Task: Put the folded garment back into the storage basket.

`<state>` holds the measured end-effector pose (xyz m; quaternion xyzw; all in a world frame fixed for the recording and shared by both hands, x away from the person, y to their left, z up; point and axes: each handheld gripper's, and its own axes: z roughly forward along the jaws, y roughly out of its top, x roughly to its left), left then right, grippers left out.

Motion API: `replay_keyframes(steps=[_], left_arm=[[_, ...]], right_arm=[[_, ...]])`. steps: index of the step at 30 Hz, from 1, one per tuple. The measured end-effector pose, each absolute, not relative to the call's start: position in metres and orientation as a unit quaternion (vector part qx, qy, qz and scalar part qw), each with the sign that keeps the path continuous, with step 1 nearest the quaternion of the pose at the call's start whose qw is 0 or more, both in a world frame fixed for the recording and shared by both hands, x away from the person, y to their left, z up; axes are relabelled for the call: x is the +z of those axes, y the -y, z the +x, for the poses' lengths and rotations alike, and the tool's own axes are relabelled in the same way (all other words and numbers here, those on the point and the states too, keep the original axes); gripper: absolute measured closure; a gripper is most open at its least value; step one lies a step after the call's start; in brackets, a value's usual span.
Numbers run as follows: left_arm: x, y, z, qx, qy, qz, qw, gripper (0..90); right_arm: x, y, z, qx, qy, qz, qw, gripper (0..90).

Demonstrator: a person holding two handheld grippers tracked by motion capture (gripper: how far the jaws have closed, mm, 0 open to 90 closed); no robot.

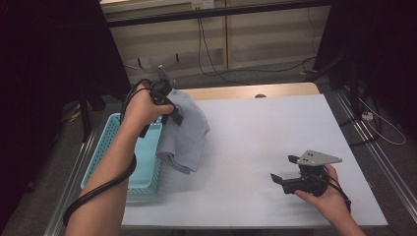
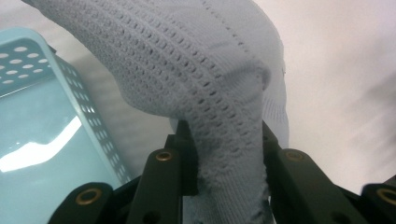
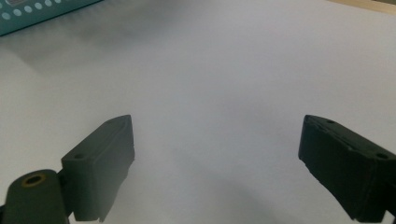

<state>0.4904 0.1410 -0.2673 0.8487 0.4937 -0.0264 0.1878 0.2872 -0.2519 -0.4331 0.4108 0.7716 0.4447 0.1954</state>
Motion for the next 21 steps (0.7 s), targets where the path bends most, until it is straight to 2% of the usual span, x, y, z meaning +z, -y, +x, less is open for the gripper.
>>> replay_keyframes(steps=[21], left_arm=[[-0.249,-0.158,0.493,-0.015,-0.495,0.850,0.181,71.8]], right_arm=[[-0.433,0.253,0.288,0.444,-0.771,0.412,0.197,10.6]])
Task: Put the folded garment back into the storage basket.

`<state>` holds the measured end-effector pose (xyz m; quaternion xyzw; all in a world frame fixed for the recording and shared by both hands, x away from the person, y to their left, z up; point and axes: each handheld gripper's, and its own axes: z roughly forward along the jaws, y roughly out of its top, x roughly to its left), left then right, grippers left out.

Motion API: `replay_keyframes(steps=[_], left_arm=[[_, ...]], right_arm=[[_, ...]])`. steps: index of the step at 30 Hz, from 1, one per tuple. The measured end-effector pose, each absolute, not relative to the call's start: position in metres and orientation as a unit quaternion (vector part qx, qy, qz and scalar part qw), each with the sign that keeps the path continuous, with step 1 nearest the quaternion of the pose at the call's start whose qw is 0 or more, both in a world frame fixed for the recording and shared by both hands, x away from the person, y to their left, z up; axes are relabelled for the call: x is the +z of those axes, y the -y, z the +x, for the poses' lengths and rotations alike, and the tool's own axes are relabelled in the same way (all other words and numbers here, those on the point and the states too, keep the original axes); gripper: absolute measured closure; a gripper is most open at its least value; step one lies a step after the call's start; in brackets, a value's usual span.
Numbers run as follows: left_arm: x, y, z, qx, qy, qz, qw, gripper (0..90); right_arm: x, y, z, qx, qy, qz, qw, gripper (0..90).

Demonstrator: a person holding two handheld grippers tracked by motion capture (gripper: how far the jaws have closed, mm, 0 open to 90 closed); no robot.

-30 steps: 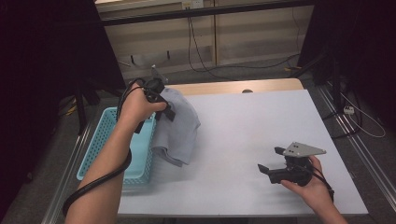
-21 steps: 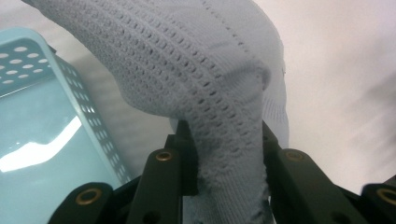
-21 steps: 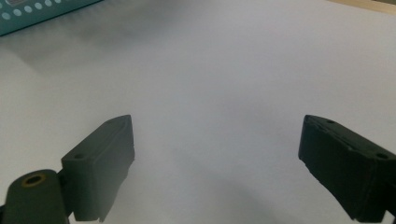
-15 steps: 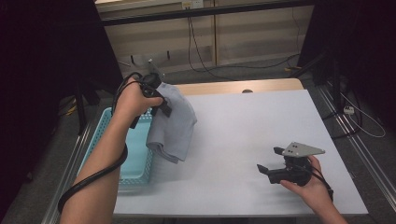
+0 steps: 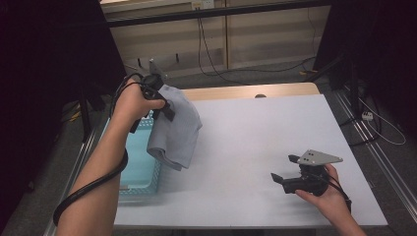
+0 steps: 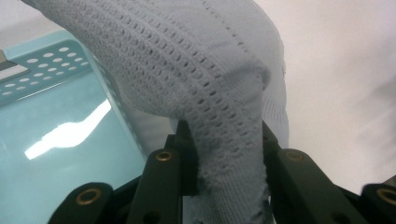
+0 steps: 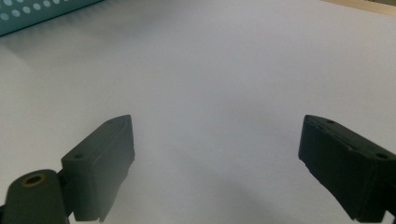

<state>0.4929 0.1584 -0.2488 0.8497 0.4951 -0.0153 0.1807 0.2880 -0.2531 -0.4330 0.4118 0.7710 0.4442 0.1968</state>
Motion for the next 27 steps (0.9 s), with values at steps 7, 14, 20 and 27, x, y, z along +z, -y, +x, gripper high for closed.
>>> replay_keyframes(steps=[7,14,20,27], left_arm=[[-0.243,-0.166,0.494,-0.012,-0.499,0.847,0.183,71.8],[-0.237,-0.174,0.495,-0.005,-0.507,0.843,0.178,71.8],[-0.234,-0.177,0.496,-0.003,-0.504,0.847,0.171,71.8],[-0.229,-0.182,0.496,0.000,-0.507,0.845,0.169,71.8]], right_arm=[[-0.433,0.251,0.288,0.444,-0.772,0.410,0.196,10.6],[-0.433,0.252,0.288,0.445,-0.771,0.411,0.196,10.6],[-0.433,0.251,0.287,0.445,-0.771,0.410,0.198,10.6],[-0.433,0.250,0.287,0.445,-0.771,0.411,0.196,10.6]])
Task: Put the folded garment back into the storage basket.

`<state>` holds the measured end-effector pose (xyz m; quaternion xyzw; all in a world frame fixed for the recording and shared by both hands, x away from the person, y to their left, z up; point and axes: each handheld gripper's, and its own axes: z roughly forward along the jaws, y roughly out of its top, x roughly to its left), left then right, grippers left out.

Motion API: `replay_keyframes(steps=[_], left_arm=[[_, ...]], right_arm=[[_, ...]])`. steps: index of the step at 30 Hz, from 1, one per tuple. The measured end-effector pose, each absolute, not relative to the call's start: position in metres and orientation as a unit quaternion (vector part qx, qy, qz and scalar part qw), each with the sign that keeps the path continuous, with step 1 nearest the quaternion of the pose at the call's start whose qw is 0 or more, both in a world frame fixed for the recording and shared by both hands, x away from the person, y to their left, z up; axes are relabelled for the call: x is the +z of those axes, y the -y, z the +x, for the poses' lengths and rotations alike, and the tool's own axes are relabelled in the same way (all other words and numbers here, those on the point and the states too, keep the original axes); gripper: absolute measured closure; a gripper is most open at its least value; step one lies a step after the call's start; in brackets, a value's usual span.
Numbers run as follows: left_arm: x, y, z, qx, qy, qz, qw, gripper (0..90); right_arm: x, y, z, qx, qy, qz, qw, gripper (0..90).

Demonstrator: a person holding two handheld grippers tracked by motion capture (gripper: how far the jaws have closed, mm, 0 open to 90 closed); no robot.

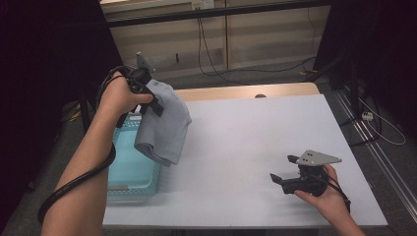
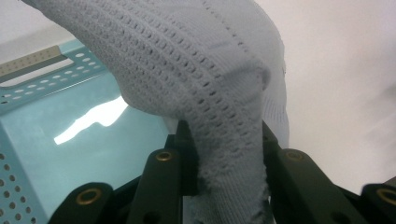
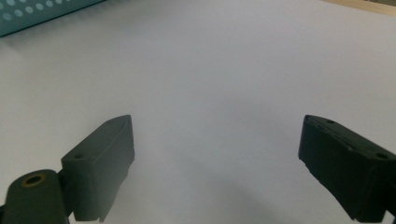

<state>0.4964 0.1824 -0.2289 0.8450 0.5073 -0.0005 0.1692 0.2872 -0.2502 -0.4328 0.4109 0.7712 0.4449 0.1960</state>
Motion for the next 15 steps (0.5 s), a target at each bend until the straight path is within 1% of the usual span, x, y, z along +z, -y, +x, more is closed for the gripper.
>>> replay_keyframes(steps=[15], left_arm=[[-0.225,-0.197,0.501,0.006,-0.513,0.844,0.158,71.9]], right_arm=[[-0.434,0.250,0.288,0.444,-0.773,0.409,0.195,10.6]])
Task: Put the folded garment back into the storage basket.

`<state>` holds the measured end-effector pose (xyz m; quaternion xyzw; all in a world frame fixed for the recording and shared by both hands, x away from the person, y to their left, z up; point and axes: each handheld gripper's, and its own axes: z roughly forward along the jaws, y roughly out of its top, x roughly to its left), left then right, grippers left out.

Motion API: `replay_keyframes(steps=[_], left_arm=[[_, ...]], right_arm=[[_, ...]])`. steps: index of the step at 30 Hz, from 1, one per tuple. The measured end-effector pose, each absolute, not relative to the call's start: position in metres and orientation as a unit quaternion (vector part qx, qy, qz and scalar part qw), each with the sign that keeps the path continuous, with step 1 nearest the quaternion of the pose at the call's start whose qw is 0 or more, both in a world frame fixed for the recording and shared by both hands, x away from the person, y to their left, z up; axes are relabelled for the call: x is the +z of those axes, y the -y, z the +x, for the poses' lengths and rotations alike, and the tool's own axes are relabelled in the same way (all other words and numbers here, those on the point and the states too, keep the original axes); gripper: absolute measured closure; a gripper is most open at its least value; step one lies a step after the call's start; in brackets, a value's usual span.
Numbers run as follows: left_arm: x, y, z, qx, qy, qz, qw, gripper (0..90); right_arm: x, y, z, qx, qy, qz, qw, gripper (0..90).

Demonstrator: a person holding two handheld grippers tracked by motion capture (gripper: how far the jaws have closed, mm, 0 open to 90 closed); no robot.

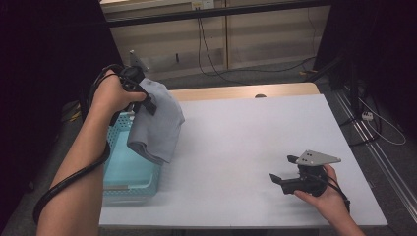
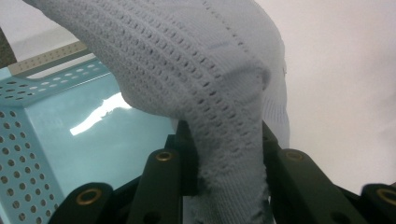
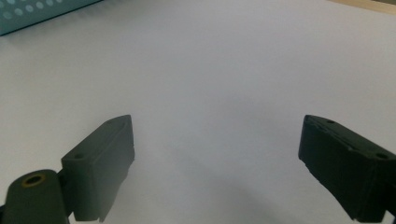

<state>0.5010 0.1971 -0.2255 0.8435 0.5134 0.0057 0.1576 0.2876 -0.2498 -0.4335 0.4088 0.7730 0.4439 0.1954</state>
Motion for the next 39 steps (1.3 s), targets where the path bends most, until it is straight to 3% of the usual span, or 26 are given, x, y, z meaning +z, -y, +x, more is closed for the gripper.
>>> replay_keyframes(steps=[39], left_arm=[[-0.231,-0.240,0.508,0.015,-0.546,0.825,0.146,71.9]], right_arm=[[-0.435,0.250,0.288,0.443,-0.773,0.411,0.193,10.6]])
